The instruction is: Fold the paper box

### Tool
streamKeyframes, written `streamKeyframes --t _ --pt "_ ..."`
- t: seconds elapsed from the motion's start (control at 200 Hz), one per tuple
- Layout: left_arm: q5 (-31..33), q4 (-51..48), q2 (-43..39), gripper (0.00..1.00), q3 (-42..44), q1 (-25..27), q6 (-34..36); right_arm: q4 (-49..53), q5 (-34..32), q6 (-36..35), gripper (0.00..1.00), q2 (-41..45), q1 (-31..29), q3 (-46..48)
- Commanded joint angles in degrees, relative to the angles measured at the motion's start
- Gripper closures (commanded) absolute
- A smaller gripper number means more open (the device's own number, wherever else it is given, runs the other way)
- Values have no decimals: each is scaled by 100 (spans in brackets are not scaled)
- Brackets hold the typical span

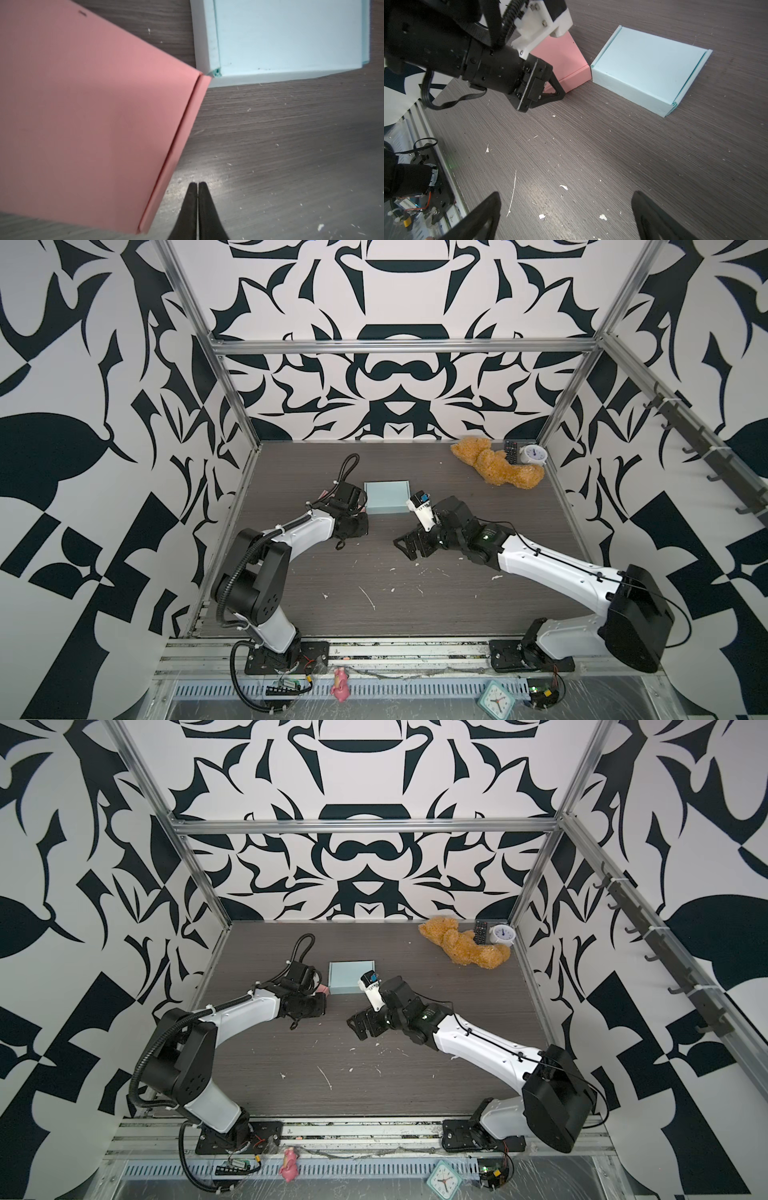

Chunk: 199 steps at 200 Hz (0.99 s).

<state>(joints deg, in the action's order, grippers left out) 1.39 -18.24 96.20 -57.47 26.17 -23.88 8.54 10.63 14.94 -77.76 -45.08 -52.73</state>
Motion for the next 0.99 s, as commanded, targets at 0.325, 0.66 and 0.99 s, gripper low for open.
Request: streamKeyframes --t 0.325,0.66,0.99 --pt "640 -92 886 90 -816 -270 321 43 -117 -57 0 410 74 130" --pt "537 -83 1191 90 -1196 -747 554 56 -88 -78 0 437 113 140" --pt "367 151 1331 88 -1224 -1082 604 87 -82 -66 0 411 131 112"
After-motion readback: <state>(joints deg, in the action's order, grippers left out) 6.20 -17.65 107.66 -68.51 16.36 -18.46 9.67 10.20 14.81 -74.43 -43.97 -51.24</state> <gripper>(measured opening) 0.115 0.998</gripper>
